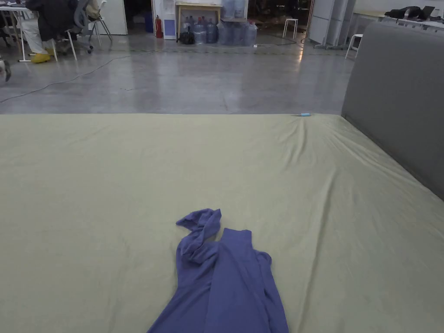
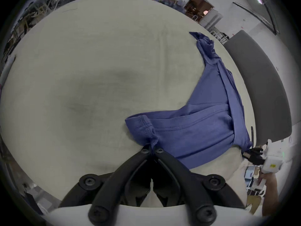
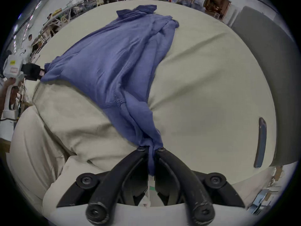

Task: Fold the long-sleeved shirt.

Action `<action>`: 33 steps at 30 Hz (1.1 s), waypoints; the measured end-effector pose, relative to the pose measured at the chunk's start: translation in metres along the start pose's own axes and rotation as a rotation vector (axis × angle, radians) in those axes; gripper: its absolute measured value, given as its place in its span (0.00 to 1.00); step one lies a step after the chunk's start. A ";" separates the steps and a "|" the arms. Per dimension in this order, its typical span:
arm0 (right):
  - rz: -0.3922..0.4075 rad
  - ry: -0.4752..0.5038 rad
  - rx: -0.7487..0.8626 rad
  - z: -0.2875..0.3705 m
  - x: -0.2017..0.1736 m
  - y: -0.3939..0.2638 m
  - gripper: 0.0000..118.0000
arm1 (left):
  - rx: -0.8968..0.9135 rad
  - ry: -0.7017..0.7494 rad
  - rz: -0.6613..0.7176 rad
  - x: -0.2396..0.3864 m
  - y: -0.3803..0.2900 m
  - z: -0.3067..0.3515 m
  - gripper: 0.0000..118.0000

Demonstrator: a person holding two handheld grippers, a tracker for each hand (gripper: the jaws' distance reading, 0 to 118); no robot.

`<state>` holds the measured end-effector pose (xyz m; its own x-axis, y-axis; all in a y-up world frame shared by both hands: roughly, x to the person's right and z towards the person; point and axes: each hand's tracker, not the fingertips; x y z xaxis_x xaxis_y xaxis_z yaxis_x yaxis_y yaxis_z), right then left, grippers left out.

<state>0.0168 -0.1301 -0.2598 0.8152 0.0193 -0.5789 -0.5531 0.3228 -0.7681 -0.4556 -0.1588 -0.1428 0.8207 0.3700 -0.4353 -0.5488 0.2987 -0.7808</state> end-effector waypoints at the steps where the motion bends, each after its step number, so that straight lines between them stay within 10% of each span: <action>1: -0.019 0.015 -0.003 0.001 0.002 0.000 0.21 | -0.003 0.011 -0.023 0.004 0.000 0.005 0.18; 3: -0.068 0.053 -0.030 0.008 0.010 0.006 0.65 | -0.002 0.032 -0.072 0.012 0.003 0.015 0.84; 4: -0.097 0.050 -0.055 0.017 0.017 0.010 0.74 | 0.029 0.071 -0.098 0.016 0.006 0.027 0.99; 10: -0.218 0.009 0.184 0.093 0.042 0.016 0.74 | 0.231 0.080 -0.149 0.032 0.006 0.078 0.99; 12: -0.298 0.020 0.175 0.093 0.039 0.014 0.72 | 0.140 0.113 -0.170 0.036 -0.001 0.069 0.90; 14: -0.328 0.058 0.116 0.083 0.031 0.009 0.30 | 0.021 0.122 -0.208 0.040 -0.013 0.056 0.00; 15: -0.319 0.064 0.103 0.077 0.025 0.007 0.00 | 0.011 0.142 -0.201 0.042 -0.018 0.049 0.00; 27: -0.195 0.074 0.104 0.057 -0.009 0.046 0.00 | 0.082 0.115 -0.157 0.039 0.003 0.048 0.00; 30: -0.187 0.085 0.120 0.055 -0.006 0.060 0.00 | 0.106 0.117 -0.125 0.035 0.005 0.041 0.93; 33: -0.181 0.092 0.119 0.050 -0.008 0.069 0.00 | 0.076 0.150 -0.093 0.022 0.007 0.027 0.95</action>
<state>-0.0191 -0.0611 -0.2943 0.8773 -0.1334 -0.4611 -0.3705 0.4225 -0.8272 -0.4454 -0.1243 -0.1457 0.8797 0.2039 -0.4296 -0.4754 0.3933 -0.7870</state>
